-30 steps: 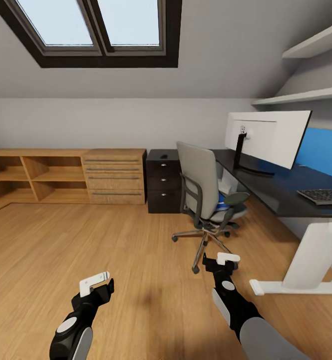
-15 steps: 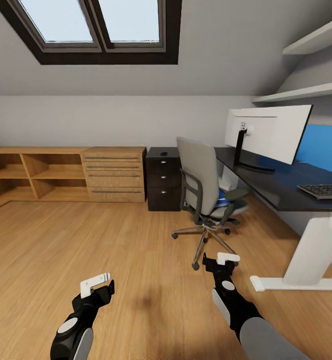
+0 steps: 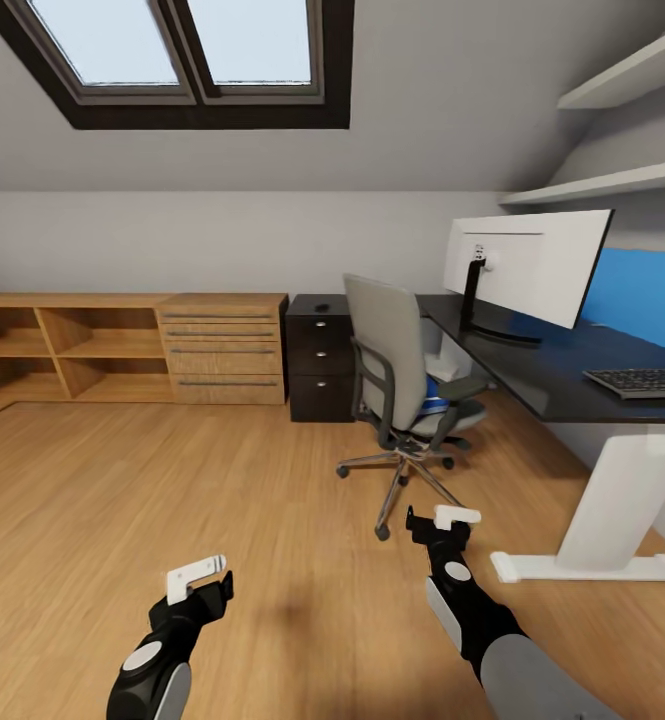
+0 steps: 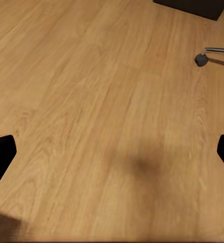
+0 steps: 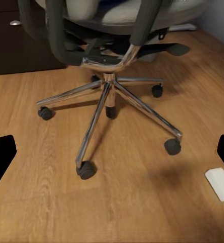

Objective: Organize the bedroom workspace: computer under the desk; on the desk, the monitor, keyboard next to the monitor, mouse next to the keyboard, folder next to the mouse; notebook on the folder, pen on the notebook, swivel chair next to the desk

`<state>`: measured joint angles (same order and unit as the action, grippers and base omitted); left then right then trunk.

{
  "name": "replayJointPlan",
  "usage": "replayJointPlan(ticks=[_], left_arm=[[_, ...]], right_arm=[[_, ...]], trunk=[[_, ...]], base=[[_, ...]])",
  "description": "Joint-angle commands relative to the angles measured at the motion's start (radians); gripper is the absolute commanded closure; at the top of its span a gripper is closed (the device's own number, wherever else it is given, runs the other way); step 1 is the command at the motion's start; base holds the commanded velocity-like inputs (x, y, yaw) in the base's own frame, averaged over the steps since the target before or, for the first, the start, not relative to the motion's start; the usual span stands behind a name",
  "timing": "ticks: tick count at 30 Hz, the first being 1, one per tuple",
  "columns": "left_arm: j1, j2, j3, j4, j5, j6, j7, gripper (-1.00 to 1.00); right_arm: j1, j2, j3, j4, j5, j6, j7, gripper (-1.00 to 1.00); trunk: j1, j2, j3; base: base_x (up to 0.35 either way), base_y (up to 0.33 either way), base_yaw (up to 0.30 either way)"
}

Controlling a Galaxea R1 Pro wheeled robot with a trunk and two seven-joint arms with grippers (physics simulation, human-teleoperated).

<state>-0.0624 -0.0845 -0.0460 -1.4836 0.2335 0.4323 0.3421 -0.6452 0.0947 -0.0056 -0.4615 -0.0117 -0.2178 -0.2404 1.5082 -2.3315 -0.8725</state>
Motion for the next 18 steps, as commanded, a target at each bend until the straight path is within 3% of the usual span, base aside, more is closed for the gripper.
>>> replayJointPlan(ticks=[1,10,13,16,18], left_arm=[[-0.001,0.000,-0.003,-0.001,0.010,0.003,0.009,-1.00],[-0.001,0.002,-0.010,0.000,0.009,0.000,0.009,-1.00],[-0.001,0.002,-0.011,0.000,0.009,-0.001,0.009,-1.00],[-0.001,0.002,-0.011,-0.010,0.010,0.002,0.008,-1.00],[-0.001,0.002,-0.011,-0.018,0.010,0.002,0.008,-1.00]], right_arm=[[-0.001,0.000,0.000,0.001,-0.001,-0.004,-0.001,-1.00],[-0.001,-0.012,-0.001,0.015,0.002,-0.006,0.004,-1.00],[-0.001,-0.031,-0.003,0.050,0.001,-0.006,0.004,-1.00],[-0.007,-0.062,-0.004,0.154,-0.002,-0.005,0.005,-1.00],[-0.010,-0.066,-0.004,0.168,-0.003,-0.003,0.005,-1.00]], trunk=[[0.000,0.000,-0.001],[0.000,0.000,-0.001],[0.000,0.000,-0.001],[0.000,0.000,-0.001],[0.000,0.000,-0.001]], base=[[0.000,-0.296,0.000],[0.029,-0.304,0.000],[0.127,-0.236,0.000],[0.046,-0.075,0.000],[0.015,-0.024,0.000]])
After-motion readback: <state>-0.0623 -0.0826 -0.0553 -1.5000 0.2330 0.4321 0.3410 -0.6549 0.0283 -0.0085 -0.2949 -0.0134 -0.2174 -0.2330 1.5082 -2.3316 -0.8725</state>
